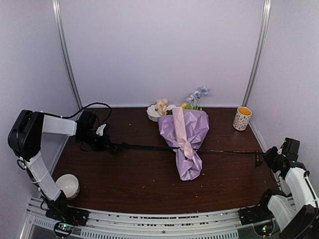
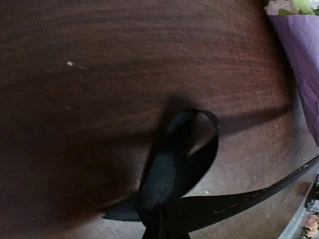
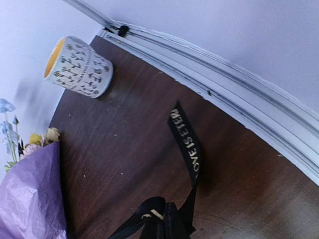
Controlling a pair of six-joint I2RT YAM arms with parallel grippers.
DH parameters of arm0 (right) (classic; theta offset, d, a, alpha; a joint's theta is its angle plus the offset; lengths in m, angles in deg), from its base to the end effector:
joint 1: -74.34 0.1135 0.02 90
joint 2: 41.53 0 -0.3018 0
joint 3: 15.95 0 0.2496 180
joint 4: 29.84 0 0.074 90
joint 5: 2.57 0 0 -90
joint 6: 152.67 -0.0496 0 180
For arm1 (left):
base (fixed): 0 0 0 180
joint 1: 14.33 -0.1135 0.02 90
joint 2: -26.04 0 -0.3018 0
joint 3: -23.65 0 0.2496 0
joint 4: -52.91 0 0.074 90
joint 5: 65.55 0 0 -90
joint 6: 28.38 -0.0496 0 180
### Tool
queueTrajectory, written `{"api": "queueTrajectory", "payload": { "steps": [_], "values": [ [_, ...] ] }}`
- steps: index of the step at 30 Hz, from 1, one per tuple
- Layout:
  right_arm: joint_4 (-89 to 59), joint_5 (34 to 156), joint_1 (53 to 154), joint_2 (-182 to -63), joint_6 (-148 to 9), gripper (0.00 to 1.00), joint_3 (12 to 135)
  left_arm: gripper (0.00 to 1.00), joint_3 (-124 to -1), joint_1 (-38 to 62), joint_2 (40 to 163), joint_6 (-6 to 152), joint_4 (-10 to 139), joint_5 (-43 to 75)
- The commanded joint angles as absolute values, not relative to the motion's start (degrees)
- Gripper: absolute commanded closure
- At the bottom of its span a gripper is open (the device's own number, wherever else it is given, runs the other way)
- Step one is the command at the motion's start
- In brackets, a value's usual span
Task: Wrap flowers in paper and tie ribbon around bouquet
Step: Tie the ribbon around the folded bouquet.
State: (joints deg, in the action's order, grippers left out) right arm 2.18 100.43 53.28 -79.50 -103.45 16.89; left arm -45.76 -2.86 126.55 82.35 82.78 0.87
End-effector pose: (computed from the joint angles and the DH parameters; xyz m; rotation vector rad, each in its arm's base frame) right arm 0.1236 -0.0357 0.2030 1.0385 1.9797 0.4405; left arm 0.3359 -0.0884 0.1769 -0.0719 2.6795 -0.7289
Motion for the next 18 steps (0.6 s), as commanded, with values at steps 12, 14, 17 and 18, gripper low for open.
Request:
{"api": "queueTrajectory", "payload": {
  "steps": [12, 14, 17, 18],
  "values": [
    [-1.3, 90.3, 33.8, -90.2, -96.1, 1.00, 15.2, 1.00, -39.8, -14.5, 121.2, 92.0, 79.4, 13.1],
    [-2.0, 90.5, 33.1, -91.4, -95.6, 1.00, 14.8, 1.00, -39.6, -14.7, 120.9, 92.5, 79.4, 13.8],
    [-2.9, 90.9, 32.2, -92.8, -94.6, 1.00, 14.6, 1.00, -39.6, -14.9, 120.8, 92.2, 79.6, 14.0],
    [-2.9, 91.1, 31.9, -93.2, -94.4, 1.00, 14.8, 1.00, -39.5, -15.0, 120.6, 92.2, 79.7, 14.4]
  ]
}}
